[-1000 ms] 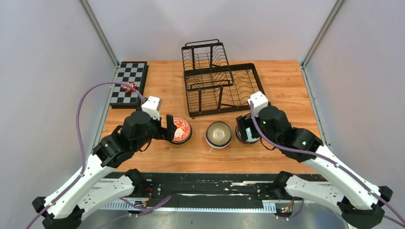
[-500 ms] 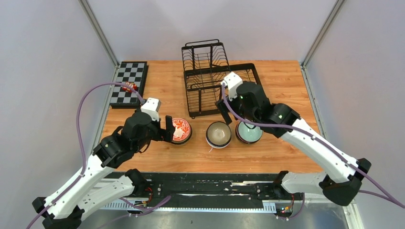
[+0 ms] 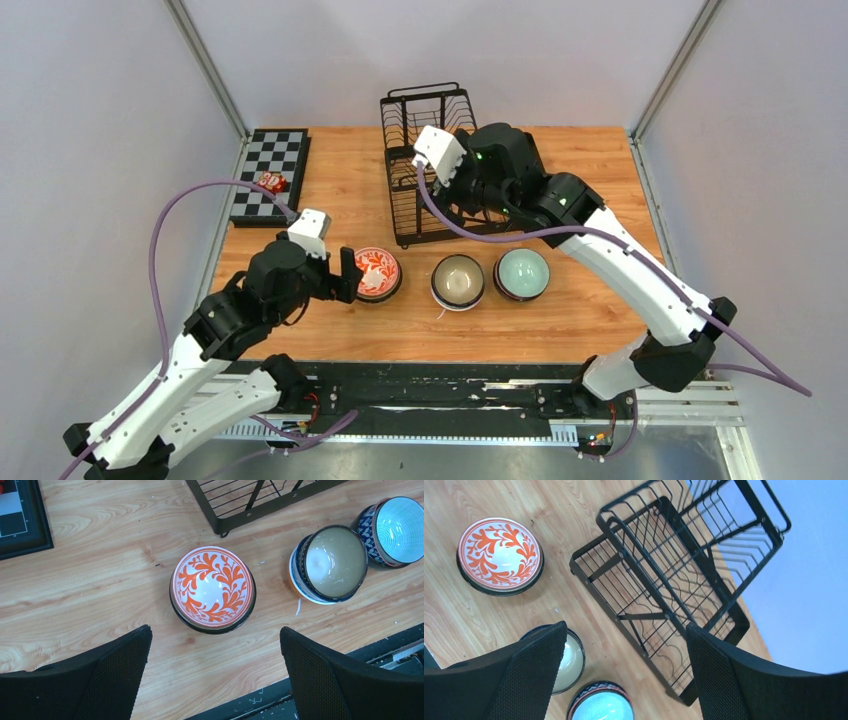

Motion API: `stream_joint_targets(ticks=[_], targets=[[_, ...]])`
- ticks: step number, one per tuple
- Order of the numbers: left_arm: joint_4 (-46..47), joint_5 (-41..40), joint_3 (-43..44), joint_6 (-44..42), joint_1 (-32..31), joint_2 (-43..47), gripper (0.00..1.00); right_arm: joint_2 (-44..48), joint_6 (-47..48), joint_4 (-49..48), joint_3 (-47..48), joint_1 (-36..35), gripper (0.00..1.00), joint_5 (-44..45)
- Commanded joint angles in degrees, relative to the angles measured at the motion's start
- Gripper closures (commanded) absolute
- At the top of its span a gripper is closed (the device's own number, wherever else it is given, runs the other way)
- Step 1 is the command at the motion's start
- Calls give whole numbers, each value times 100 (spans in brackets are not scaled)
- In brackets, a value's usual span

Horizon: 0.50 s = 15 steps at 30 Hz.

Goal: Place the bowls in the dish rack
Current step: Adjust the dish rack at the center of the board.

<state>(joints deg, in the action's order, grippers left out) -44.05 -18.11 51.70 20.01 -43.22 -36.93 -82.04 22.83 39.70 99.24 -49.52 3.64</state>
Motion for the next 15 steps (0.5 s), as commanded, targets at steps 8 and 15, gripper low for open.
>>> stream_joint_targets(ticks=[8, 15], targets=[[-141, 232, 60, -231, -29, 228, 0, -1195, 1451, 1410, 1618, 233, 9, -1118], [-31, 315, -16, -324, -29, 300, 0, -1897, 1679, 1871, 2399, 594, 9, -1555]])
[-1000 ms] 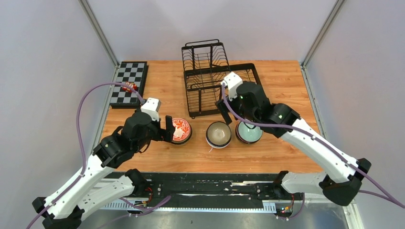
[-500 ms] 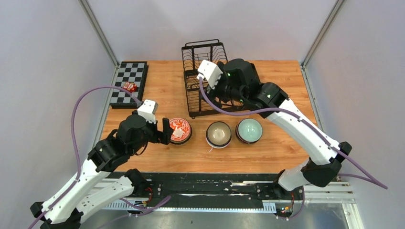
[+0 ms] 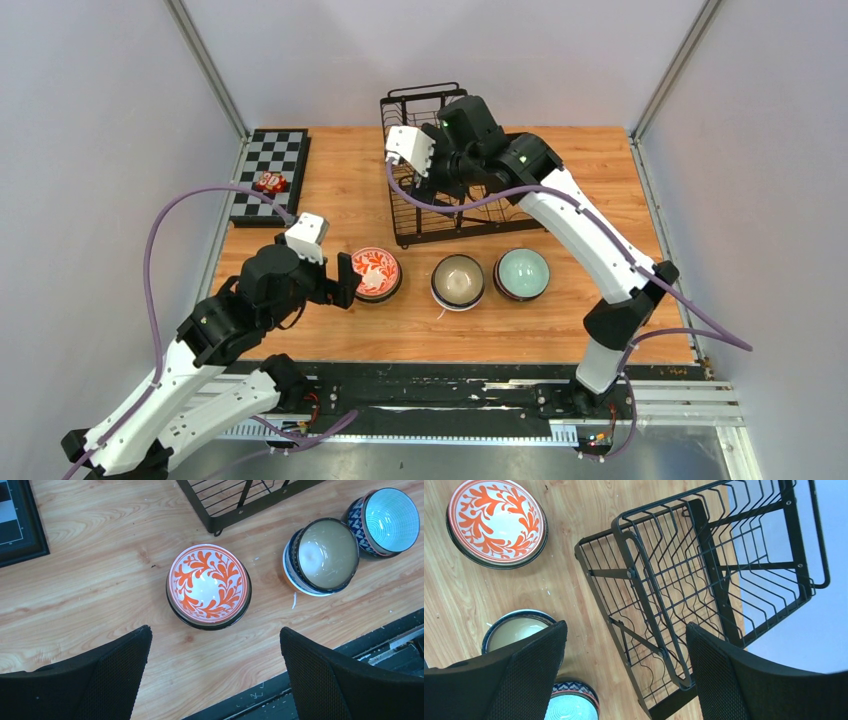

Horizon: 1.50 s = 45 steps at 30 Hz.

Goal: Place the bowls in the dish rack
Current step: Adjust the dish rack at the center of the board.

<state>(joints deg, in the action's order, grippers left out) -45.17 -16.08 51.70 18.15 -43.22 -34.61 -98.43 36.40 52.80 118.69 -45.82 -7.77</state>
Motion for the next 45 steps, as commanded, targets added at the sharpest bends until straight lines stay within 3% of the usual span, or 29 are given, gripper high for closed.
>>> stream_joint_targets(ticks=[1, 19, 33, 41, 45], targets=[[106, 125, -38, -137, -28, 76, 0, -335, 323, 584, 516, 259, 9, -451], [370, 377, -255, -282, -28, 193, 0, -1449, 271, 741, 1231, 738, 16, -828], [434, 303, -363, -290, -28, 236, 0, -1725, 289, 735, 1199, 763, 57, -858], [432, 246, -380, -273, -28, 264, 0, -1776, 230, 595, 1301, 768, 90, -878], [434, 221, -397, -265, -28, 285, 0, -1767, 122, 384, 1337, 768, 97, -849]])
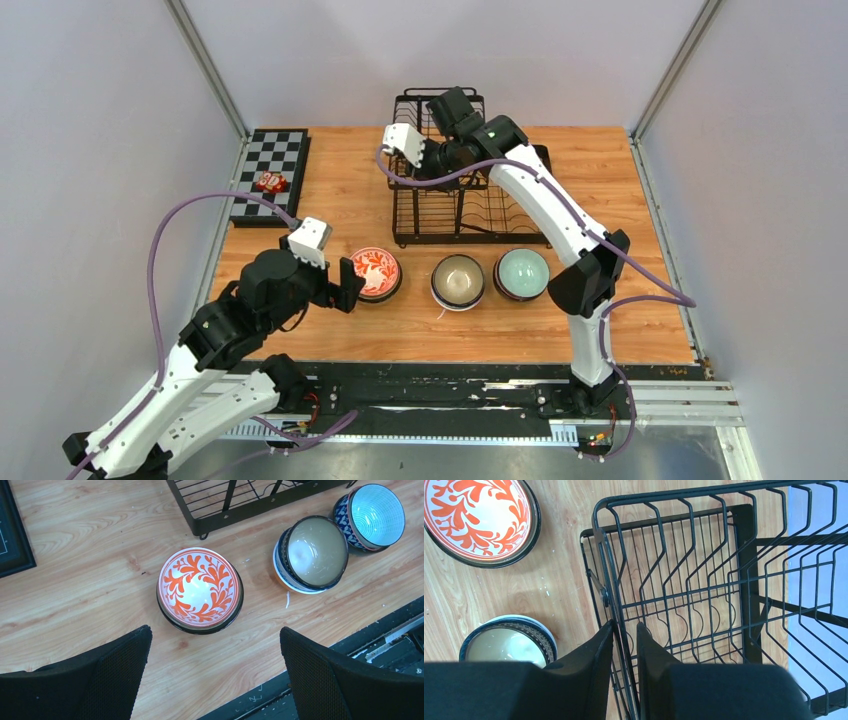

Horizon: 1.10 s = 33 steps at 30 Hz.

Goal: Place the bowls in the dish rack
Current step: Adjust the dish rack at the center of the board.

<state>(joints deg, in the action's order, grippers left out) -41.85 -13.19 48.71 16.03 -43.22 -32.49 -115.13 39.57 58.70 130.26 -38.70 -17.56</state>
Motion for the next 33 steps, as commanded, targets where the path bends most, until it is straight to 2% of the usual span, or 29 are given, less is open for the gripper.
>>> stream_joint_targets(ticks=[1, 9, 14, 25, 33], targets=[[101, -73, -98, -49, -28, 72, 0, -97, -226, -254, 192, 53, 97, 134], [102, -96, -115, -37, -28, 107, 0, -90, -939, -1079, 263, 50, 97, 611], [106, -109, -133, -24, -28, 158, 0, -311, -1384, -1309, 657, 44, 97, 925], [126, -96, -159, -40, -28, 209, 0, -797, -2421, -2004, 1209, 35, 97, 2068], [141, -98, -175, -40, -28, 237, 0, -1155, -2988, -2815, 1397, 35, 97, 2346]])
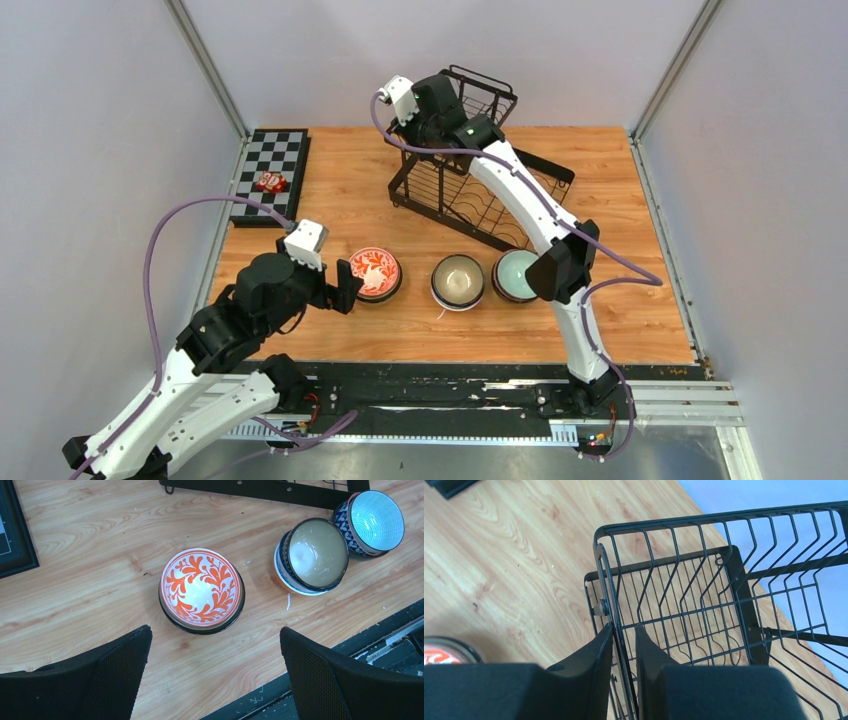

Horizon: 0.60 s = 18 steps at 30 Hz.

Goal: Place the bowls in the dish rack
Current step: Adjust the dish rack at the center of the board.

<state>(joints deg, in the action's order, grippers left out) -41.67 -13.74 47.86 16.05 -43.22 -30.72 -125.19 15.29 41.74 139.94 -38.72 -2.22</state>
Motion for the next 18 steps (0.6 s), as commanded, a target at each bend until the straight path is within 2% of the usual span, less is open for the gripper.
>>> stream_joint_targets(ticks=[1, 7, 15, 18], targets=[[118, -49, -92, -34, -28, 62, 0, -210, -596, -1184, 483, 35, 97, 819], [121, -84, -101, -28, -28, 90, 0, -391, -695, -1506, 592, 35, 96, 822], [112, -136, -110, -24, -29, 66, 0, 182, -572, -1754, 70, -41, 61, 725], [103, -147, -110, -15, -29, 57, 0, 572, -431, -1761, -173, -106, 51, 739]])
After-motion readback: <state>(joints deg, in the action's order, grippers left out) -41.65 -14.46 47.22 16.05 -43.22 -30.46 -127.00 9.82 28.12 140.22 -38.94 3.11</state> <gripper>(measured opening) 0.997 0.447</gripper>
